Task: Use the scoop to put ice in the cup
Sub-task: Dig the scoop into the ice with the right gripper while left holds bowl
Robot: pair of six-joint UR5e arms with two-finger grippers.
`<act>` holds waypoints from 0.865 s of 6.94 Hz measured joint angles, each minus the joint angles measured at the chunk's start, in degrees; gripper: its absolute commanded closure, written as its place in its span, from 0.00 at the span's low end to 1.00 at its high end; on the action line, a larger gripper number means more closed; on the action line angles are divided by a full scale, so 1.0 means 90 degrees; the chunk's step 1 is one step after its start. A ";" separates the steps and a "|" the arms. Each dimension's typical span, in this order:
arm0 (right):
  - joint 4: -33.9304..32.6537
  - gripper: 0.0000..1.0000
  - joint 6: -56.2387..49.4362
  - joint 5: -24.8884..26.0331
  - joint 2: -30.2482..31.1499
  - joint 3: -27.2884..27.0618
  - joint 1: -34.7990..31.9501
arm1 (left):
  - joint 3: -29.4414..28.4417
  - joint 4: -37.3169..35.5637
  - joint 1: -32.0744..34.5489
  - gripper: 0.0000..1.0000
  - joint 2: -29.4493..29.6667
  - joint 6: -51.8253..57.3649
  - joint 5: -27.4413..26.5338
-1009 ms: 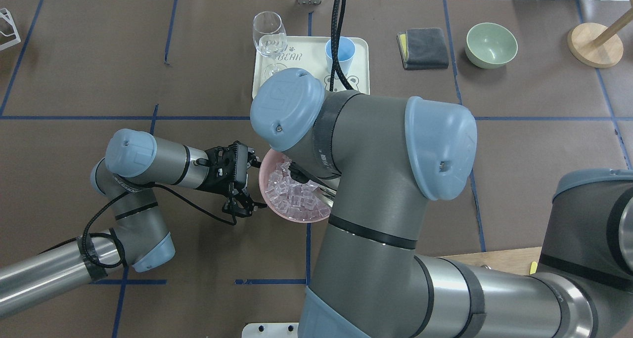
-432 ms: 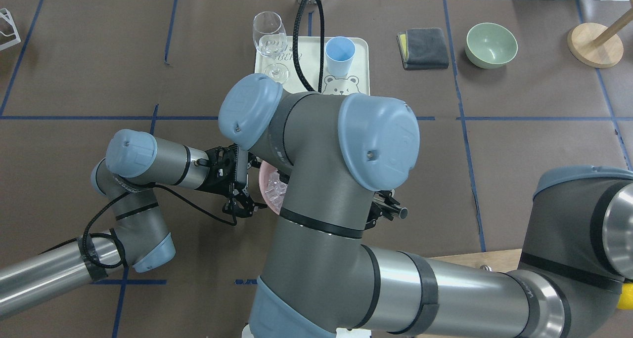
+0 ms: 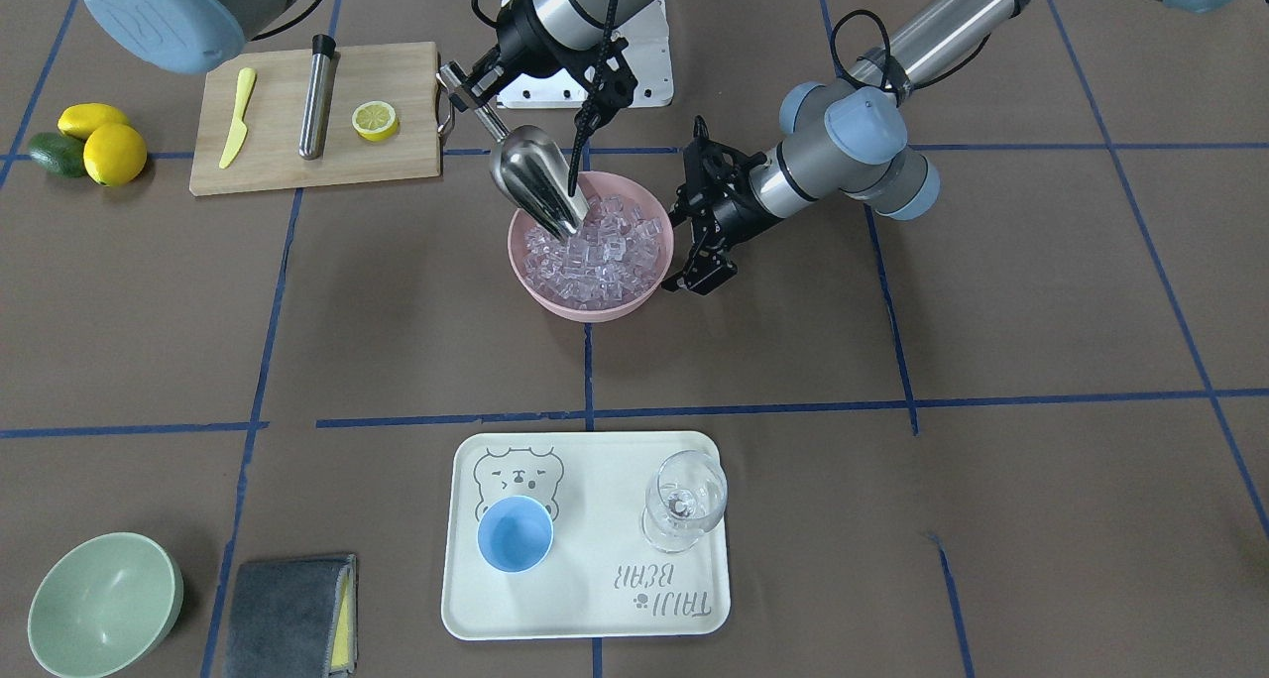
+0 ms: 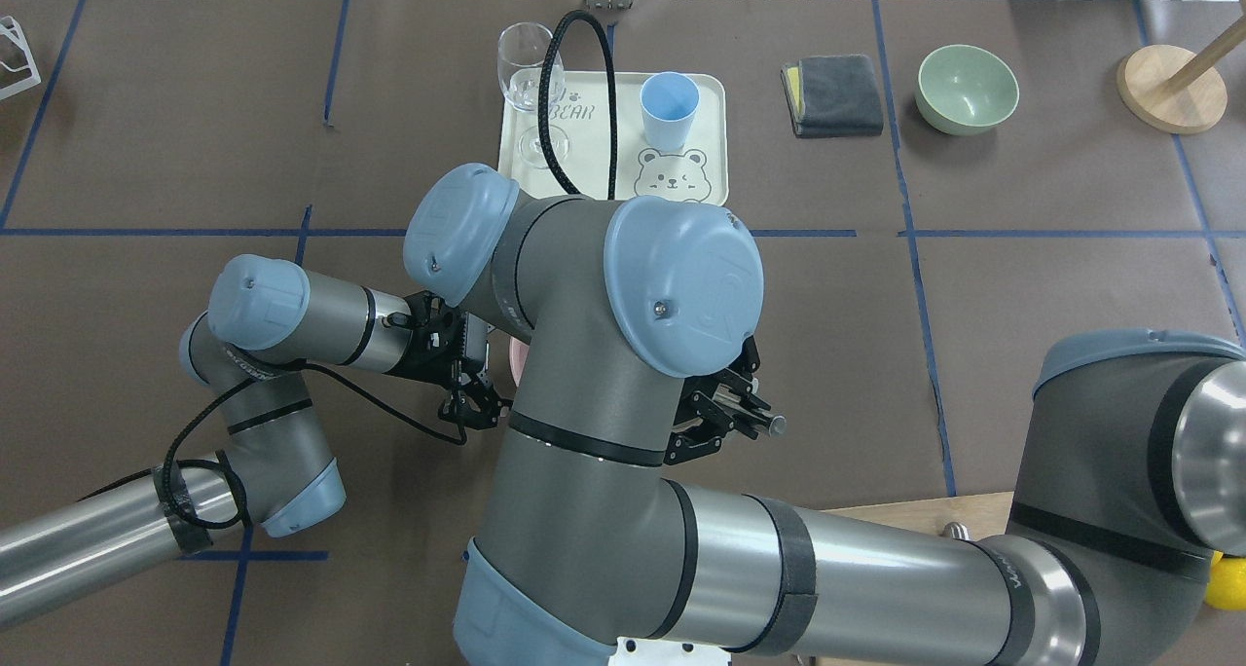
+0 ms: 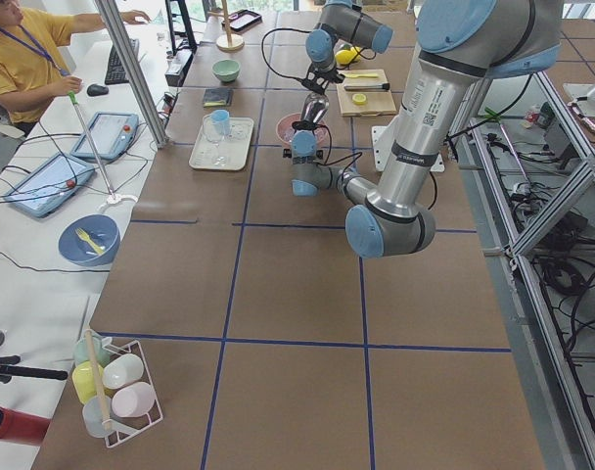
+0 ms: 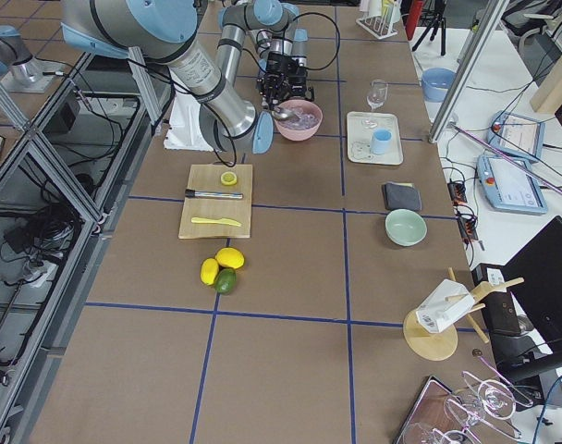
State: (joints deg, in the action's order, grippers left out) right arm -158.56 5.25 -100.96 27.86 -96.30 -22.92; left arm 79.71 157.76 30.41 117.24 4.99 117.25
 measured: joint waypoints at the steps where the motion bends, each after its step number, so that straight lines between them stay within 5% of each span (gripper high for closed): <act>1: 0.0126 1.00 0.0019 0.0039 -0.0005 0.0177 0.0003 | 0.0001 0.0000 0.0000 0.00 0.0000 0.0000 0.0000; 6: 0.0897 1.00 0.0215 0.0198 0.0017 0.0791 -0.0002 | 0.0001 0.0000 0.0000 0.00 0.0009 -0.0007 -0.0009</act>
State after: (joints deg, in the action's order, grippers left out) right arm -150.49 7.18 -99.18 28.01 -89.19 -22.94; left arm 79.72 157.76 30.41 117.32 4.92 117.17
